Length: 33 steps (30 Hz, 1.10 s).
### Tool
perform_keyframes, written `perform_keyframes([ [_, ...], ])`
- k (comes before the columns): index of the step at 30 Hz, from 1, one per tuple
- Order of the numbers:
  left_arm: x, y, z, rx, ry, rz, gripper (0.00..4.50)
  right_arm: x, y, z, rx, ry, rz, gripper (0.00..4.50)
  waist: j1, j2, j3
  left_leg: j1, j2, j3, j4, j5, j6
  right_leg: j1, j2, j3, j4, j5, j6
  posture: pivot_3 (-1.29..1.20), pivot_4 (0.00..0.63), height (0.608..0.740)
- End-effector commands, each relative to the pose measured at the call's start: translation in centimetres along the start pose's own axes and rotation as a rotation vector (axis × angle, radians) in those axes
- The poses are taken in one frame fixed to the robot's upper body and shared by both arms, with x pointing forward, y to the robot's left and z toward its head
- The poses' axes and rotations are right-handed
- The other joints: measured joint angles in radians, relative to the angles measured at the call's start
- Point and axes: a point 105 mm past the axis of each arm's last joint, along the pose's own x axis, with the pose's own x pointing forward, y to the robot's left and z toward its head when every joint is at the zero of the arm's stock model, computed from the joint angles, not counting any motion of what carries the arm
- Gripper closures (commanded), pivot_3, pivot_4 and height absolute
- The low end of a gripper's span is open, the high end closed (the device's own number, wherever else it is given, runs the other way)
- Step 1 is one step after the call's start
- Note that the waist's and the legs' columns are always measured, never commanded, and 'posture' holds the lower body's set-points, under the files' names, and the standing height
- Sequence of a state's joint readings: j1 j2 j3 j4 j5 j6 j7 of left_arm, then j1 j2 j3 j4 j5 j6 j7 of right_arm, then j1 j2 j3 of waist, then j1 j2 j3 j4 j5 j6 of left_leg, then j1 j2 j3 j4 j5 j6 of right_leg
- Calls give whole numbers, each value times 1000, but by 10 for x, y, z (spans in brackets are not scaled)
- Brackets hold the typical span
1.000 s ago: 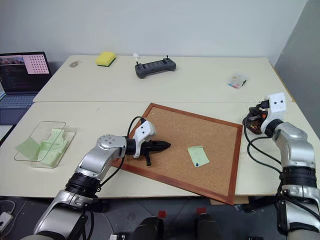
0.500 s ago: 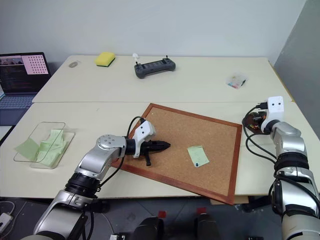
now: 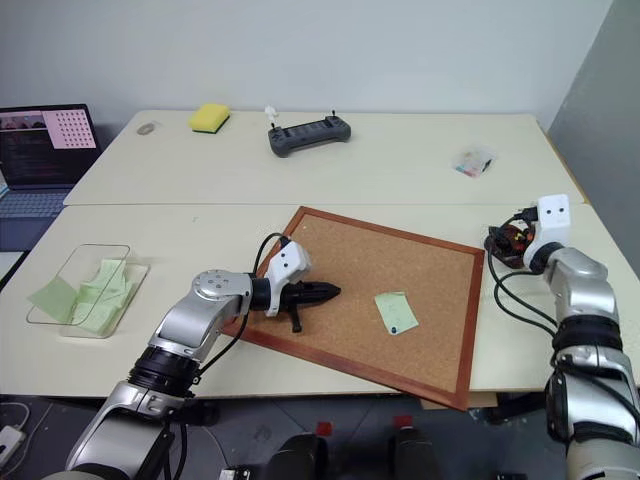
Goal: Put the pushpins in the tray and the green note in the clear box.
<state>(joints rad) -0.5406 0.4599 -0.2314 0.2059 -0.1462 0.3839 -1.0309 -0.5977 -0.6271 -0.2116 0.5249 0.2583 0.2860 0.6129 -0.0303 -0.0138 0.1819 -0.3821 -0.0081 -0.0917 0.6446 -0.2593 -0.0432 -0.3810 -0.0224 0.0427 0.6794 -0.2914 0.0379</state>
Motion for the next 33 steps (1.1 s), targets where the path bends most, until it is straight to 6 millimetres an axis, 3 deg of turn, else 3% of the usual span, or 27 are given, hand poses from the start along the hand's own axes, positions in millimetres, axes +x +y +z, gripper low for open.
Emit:
perform_keyframes([
  [1, 3, -5, -12, -18, 43, -17, 4500, -30, 61, 24, -83, -90, 328, 7, -1, 0, 0, 0, 0, 0, 0, 0, 0, 0, 0, 0, 0, 0, 0, 0, 150, 740],
  [4, 4, -4, -11, -17, 43, -21, 4500, -59, 109, 13, -142, -67, 566, 7, 1, 0, 0, 0, 0, -1, 0, 0, 0, 0, 0, 0, 0, 0, 0, 0, 150, 740],
  [7, 5, -4, -11, -16, 42, -24, 4500, -78, 140, 5, -171, -59, 710, 7, 0, 0, 0, 0, 0, -3, 1, 0, 0, 1, 1, -1, -1, 0, 0, 0, 150, 740],
  [14, 5, -5, -12, -18, 45, -28, 4500, -91, 185, -16, -218, -40, 924, 7, 0, -1, 0, 2, 0, -2, 2, 0, 0, 2, 1, -1, 0, 0, 1, 0, 150, 740],
  [24, 3, -7, -14, -25, 48, -26, 4500, -70, 201, -41, -269, -31, 981, 7, 0, -1, 0, 2, 0, -3, 1, 0, 0, 2, 1, -2, 0, 0, 1, 0, 150, 740],
  [33, 1, -8, -14, -28, 50, -16, 4500, -60, 197, -54, -290, -13, 962, 1861, 0, -1, 0, 2, 1, -4, 1, 0, 0, 2, 1, -2, 0, 0, 0, 0, 150, 740],
])
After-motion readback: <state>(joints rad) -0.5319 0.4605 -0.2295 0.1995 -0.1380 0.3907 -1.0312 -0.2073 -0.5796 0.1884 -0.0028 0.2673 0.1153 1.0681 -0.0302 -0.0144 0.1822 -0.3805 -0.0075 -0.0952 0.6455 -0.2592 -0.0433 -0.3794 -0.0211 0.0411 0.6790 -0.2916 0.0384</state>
